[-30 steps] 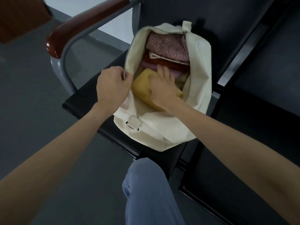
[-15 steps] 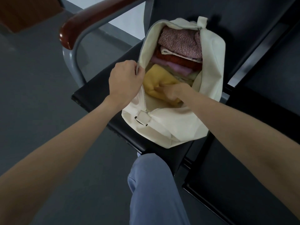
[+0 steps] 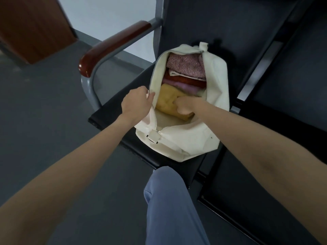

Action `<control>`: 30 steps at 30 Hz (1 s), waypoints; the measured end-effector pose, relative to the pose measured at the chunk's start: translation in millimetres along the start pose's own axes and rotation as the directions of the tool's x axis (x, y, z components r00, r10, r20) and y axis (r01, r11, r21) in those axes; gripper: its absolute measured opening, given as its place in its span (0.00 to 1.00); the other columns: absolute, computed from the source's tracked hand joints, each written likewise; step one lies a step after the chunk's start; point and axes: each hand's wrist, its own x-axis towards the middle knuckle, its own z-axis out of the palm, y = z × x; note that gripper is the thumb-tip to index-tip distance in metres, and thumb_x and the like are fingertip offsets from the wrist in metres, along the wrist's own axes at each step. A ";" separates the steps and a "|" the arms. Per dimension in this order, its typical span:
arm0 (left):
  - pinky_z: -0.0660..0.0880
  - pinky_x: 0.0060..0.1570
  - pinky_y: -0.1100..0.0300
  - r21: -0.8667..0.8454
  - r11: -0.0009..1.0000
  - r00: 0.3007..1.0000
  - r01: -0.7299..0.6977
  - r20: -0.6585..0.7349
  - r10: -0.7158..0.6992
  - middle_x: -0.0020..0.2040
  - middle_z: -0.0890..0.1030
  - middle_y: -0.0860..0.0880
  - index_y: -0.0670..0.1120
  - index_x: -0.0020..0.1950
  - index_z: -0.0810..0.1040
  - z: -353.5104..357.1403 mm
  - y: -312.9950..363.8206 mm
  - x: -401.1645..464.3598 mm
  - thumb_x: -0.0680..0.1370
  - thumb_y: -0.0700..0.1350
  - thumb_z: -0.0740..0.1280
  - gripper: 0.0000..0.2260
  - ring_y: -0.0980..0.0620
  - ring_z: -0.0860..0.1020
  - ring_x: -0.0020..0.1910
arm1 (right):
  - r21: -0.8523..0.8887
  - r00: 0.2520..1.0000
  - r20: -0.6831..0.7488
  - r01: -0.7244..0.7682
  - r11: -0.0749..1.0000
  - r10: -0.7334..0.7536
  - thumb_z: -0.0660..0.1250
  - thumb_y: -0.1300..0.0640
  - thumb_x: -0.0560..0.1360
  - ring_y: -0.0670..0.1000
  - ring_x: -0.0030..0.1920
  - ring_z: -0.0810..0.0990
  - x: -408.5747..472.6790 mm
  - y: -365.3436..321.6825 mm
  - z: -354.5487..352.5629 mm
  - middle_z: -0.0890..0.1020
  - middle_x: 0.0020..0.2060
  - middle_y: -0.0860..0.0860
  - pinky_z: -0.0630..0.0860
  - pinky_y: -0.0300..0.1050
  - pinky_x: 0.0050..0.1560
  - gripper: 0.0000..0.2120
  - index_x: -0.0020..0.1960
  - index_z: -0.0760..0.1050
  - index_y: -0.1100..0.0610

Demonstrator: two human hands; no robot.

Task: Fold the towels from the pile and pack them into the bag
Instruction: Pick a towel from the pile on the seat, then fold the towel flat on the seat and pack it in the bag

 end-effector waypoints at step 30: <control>0.70 0.65 0.54 -0.355 0.614 0.478 -0.705 0.402 0.781 0.71 0.67 0.44 0.46 0.75 0.61 92.9 474.7 -237.6 0.79 0.46 0.65 0.26 0.47 0.70 0.67 | 0.377 0.571 -0.094 -0.738 0.560 0.816 0.63 0.53 0.78 0.62 0.74 0.55 -583.7 328.0 250.6 0.54 0.74 0.64 0.60 0.54 0.71 0.35 0.77 0.49 0.60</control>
